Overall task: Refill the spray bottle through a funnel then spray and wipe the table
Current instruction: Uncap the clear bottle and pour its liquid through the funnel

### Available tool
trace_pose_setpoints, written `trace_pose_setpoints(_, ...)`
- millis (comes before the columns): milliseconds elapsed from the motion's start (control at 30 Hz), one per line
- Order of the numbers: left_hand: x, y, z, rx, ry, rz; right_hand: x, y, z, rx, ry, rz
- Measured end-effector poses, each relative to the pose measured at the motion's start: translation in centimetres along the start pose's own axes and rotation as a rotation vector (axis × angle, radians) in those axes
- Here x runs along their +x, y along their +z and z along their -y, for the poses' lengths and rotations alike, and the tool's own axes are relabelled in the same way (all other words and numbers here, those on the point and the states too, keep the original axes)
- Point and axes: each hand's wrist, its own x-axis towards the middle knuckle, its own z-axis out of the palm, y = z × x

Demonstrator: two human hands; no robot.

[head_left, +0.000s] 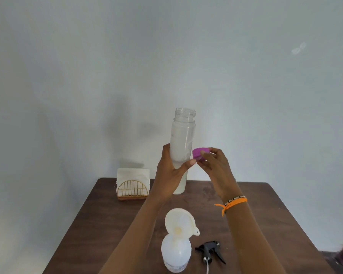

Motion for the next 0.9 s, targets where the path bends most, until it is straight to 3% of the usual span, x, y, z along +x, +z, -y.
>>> trace_pose_setpoints(267,-0.2,-0.3,2.2,0.086,-0.105,-0.009,-0.9,-4.2,-9.9,-0.529,0.299,-0.203)
trace_pose_setpoints(433,-0.9,-0.5,3.2,0.122,-0.168,-0.005,-2.0,-6.2,-14.8,-0.82,0.417,-0.14)
trace_pose_setpoints(567,-1.2,-0.5,4.5,0.11,-0.216,0.009,-2.7,-7.8,-17.7,-0.962,0.529,-0.106)
trace_pose_setpoints(900,-1.4,-0.5,7.6,0.07,-0.266,0.003,-3.1,-8.1,-21.9,-1.122,0.585,-0.113)
